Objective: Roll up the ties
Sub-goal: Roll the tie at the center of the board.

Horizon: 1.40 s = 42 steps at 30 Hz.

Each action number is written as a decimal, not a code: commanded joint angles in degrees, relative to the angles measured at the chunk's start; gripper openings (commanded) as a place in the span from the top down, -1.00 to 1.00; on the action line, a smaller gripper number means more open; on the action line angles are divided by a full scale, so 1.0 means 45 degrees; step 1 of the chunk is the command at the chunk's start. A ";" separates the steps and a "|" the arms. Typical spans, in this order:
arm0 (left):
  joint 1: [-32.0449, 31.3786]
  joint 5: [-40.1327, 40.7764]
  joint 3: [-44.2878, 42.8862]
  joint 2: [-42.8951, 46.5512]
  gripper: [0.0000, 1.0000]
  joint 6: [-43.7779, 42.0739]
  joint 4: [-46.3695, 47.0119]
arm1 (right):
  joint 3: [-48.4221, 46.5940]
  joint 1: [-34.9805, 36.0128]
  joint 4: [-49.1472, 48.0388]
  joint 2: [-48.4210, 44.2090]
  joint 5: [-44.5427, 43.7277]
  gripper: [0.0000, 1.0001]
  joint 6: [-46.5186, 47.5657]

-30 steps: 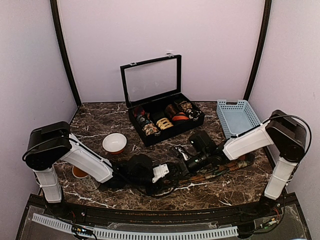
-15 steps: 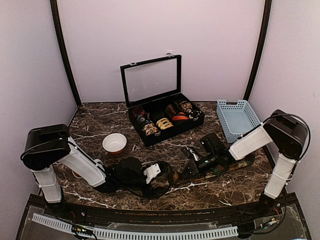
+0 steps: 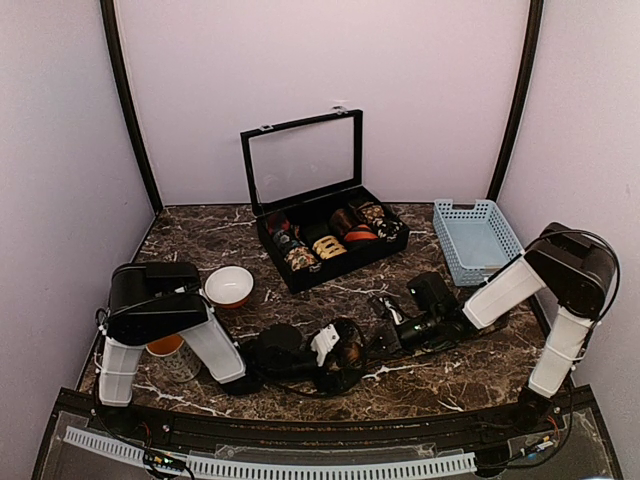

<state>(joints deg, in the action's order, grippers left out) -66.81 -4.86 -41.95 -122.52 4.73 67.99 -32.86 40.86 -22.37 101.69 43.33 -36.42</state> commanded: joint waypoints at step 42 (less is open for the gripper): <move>-0.0018 0.0439 0.0716 0.2751 0.32 -0.3403 -0.7861 | -0.1454 0.1198 0.3048 -0.0364 -0.0533 1.00 -0.0118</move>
<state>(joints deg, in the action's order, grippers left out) -67.02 -2.55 -39.88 -109.40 -10.94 42.52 -41.50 46.72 -12.19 99.42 43.83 -39.24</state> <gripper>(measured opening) 0.281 0.025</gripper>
